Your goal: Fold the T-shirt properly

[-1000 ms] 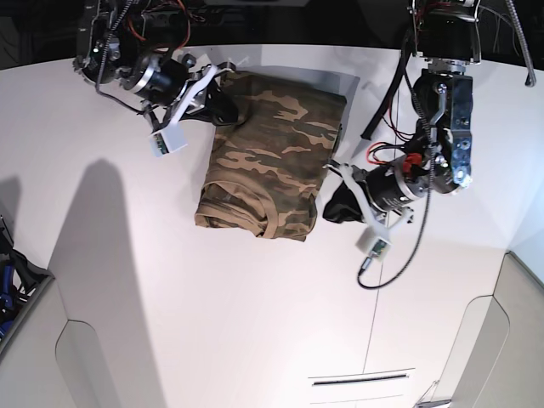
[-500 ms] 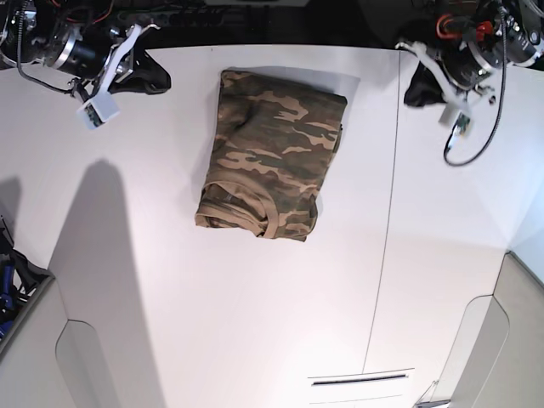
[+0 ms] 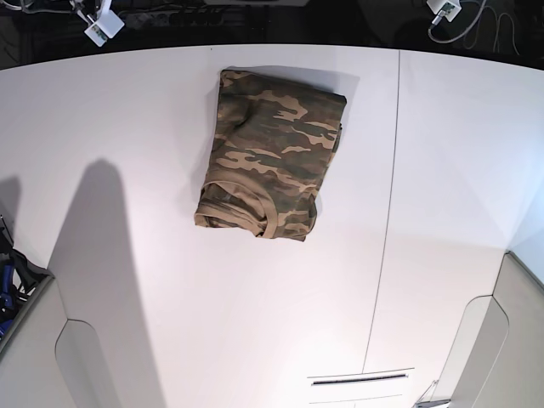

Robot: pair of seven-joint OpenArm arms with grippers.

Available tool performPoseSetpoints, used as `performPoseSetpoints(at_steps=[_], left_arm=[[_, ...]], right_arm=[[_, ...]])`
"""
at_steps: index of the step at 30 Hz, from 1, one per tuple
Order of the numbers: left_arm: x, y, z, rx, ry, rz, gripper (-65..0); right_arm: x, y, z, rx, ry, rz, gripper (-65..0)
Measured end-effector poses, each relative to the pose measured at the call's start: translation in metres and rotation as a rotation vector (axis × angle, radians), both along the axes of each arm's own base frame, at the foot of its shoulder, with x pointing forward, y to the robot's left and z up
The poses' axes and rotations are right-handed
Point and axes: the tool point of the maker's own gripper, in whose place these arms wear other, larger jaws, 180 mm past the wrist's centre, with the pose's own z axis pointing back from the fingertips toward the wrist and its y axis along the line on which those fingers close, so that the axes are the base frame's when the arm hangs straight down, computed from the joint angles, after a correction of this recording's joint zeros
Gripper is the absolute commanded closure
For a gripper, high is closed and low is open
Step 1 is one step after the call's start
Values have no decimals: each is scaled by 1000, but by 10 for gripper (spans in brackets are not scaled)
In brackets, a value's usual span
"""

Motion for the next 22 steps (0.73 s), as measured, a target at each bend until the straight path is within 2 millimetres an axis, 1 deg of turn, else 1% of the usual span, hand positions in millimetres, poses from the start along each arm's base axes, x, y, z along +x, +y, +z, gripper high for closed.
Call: performPoseSetpoints(at_steps=[3,5,7,10,11,13,14,16,18,20,22], left_arm=[[-26,4,-27,3,132,21,-50],[-46,7,-46,15,223,-8,-50],[-61,9,-66,39,299,-34,-50],[-62,3,-98,83,338,-65,-50],[-61,2,-109,109,356,-76,-50],[-60,2,-129,171,400,-109,-50],[-61,4,-137,198,420,-129,-50],[-66,4,-150,230,470,-159,-50],[-70,-3,-161,228,512,-173,-50],[-63,-17,-170,209,524,-162,-50],[-46,-32,-178,182,488,-140,-50]], right_arm=[[-38,-8,-30,-42,157,1,0],[-62,-8,-48,-56,255,1,0],[-86,-8,-66,-70,357,11,0],[-111,-9,-92,-112,486,35,0],[-117,-13,-102,-140,524,45,0],[-128,-28,-120,-246,616,40,0],[-133,-38,-129,-308,653,43,0],[-135,-51,-143,-392,697,41,0],[-131,-60,-152,-437,721,51,0],[-124,-61,-158,-448,729,40,0],[-115,-60,-161,-440,714,32,0]])
